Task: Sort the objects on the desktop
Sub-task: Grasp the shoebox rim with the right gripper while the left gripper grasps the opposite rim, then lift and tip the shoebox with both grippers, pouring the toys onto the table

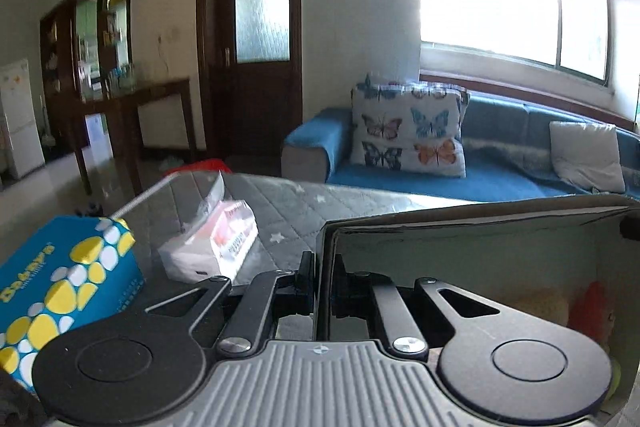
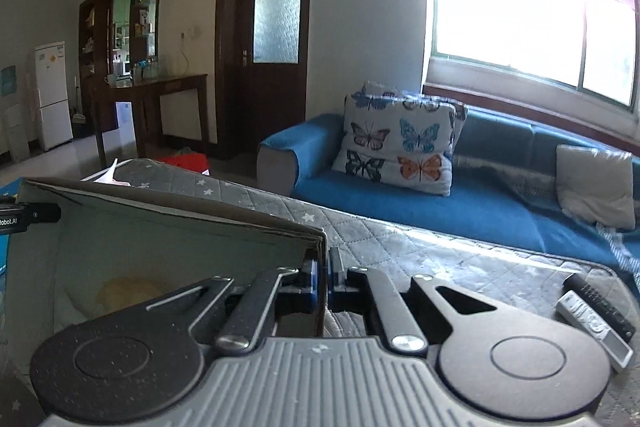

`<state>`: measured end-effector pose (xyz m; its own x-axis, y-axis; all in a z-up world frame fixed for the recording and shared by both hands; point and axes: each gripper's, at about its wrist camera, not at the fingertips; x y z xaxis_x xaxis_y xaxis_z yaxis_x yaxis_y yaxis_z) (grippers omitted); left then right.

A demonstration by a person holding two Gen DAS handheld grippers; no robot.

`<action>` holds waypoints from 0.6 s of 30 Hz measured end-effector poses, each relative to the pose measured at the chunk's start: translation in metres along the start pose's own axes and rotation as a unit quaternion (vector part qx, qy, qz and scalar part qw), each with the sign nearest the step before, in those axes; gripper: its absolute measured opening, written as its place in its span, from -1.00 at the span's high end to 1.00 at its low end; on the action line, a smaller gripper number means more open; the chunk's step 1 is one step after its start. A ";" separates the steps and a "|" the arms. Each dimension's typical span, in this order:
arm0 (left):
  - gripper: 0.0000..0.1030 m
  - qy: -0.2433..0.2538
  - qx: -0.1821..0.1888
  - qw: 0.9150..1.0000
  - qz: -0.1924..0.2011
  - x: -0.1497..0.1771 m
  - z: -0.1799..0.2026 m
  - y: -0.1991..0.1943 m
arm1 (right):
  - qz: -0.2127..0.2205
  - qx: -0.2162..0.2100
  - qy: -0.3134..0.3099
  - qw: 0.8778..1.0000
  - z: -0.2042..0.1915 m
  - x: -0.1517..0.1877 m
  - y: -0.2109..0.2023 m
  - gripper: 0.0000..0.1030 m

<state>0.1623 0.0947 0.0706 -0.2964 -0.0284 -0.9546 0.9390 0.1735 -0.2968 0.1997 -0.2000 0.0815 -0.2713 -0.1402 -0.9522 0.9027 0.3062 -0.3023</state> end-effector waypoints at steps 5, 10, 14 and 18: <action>0.85 0.009 -0.004 0.999 0.031 0.007 0.003 -0.027 | 0.017 0.001 0.001 1.000 -0.003 0.004 -0.027 0.92; 0.85 0.012 -0.004 0.998 0.055 0.016 0.004 -0.052 | 0.033 0.008 -0.003 0.999 -0.008 0.010 -0.052 0.92; 0.85 0.017 -0.004 0.998 0.064 0.024 0.006 -0.067 | 0.039 0.011 -0.002 0.999 -0.010 0.016 -0.068 0.92; 0.83 0.015 -0.002 0.997 0.070 0.031 0.005 -0.081 | 0.045 0.017 -0.012 0.999 -0.016 0.020 -0.082 0.92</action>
<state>0.0782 0.0751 0.0650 -0.1684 0.0263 -0.9854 0.9708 0.1779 -0.1612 0.1148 -0.2131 0.0864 -0.1817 -0.1368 -0.9738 0.9340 0.2859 -0.2144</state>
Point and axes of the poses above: each gripper's, at about its wrist camera, not at the fingertips, and y roughly the way its jaws point, z to its right, x to its underside, and after that the axes turned 9 degrees about z, right-handed
